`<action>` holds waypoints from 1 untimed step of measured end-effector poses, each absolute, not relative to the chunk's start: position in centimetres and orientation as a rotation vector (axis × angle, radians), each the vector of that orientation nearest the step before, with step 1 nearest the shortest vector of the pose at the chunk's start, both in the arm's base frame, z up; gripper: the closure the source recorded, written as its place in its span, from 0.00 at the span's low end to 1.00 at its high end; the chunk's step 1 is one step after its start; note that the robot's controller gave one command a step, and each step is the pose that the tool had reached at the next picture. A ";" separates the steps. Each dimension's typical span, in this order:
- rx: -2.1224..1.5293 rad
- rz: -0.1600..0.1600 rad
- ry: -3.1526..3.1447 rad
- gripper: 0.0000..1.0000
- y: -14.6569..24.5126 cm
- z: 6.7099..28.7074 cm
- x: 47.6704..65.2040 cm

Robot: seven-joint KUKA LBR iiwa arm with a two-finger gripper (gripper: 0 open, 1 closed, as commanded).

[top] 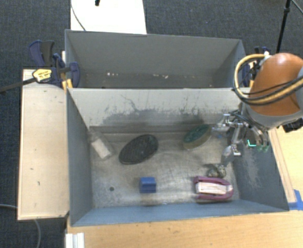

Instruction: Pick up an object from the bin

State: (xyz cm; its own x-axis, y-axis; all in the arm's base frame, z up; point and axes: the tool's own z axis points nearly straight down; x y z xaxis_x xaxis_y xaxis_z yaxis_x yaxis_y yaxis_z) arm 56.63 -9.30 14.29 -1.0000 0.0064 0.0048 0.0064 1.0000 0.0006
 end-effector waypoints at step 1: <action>0.393 0.003 -3.135 0.00 -9.7 9.1 51.1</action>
Offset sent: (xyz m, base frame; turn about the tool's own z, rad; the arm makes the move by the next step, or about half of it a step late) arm -0.0754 -0.0065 -0.0729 -0.2787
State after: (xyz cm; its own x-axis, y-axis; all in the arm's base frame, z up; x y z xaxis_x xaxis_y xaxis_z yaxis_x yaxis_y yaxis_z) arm 51.14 -9.72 9.09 -0.9689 -0.2467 -0.0170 -0.2467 0.9691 -0.0043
